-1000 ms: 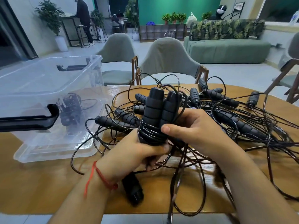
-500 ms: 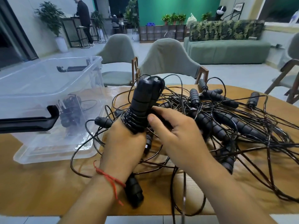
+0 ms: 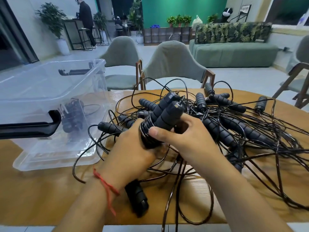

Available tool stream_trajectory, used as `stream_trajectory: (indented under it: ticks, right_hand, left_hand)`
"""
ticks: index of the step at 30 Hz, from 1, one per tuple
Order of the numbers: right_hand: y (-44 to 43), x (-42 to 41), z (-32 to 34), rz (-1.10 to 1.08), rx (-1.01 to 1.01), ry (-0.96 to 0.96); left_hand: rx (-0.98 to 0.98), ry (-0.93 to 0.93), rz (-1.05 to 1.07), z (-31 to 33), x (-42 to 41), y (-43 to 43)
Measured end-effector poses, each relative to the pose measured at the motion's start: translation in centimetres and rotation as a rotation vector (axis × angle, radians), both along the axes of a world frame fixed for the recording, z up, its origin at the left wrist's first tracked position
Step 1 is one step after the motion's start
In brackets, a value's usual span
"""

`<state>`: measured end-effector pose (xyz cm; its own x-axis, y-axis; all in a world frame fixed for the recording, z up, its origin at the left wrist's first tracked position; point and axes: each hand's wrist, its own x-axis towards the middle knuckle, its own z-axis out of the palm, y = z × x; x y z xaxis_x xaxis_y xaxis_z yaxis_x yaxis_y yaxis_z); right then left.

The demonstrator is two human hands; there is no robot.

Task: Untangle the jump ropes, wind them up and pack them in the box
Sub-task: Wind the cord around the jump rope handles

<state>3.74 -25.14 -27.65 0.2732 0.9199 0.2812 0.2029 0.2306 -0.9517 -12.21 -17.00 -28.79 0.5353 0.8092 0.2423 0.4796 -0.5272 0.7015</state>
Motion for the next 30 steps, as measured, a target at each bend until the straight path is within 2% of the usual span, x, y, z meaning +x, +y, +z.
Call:
stream_trajectory:
  ticks: [3,7,9,11,14,16,19,22,26,30]
  right_hand:
    - [-0.3,1.6,-0.3,0.127,-0.005,0.057]
    - [-0.5,2.8,-0.7,0.364,-0.002,0.128]
    - [-0.4,2.8,-0.8,0.473,-0.013,0.159]
    - [-0.3,2.8,-0.8,0.556,-0.046,0.129]
    - [-0.7,2.8,-0.3,0.616,-0.071,0.089]
    - [-0.9,2.8,0.1,0.677,-0.089,0.094]
    - [-0.4,3.0,0.1,0.666,-0.104,0.103]
    - [-0.6,3.5,0.1,0.506,-0.052,0.049]
    - [-1.1,4.4,0.5,0.208,-0.055,-0.180]
    - [-1.0,3.9,0.7,0.143,-0.039,-0.215]
  left_hand:
    - [-0.160,0.018,-0.210,1.8,-0.9,0.0]
    - [-0.651,-0.099,-0.538,2.5,-1.7,-0.2]
    - [-0.832,-0.147,-0.736,1.6,-1.7,0.0]
    - [-0.957,-0.188,-0.876,0.6,-1.6,0.2]
    - [-1.040,-0.219,-1.025,-0.3,-1.5,0.1]
    - [-1.050,-0.227,-1.064,-0.5,-1.3,0.1]
    - [-0.983,-0.262,-0.992,-0.1,-1.0,0.2]
    - [-0.797,-0.243,-0.815,0.7,-1.1,0.2]
    - [-0.501,-0.201,-0.485,1.4,-1.1,0.0]
    - [-0.476,-0.281,-0.361,1.0,-1.0,0.1]
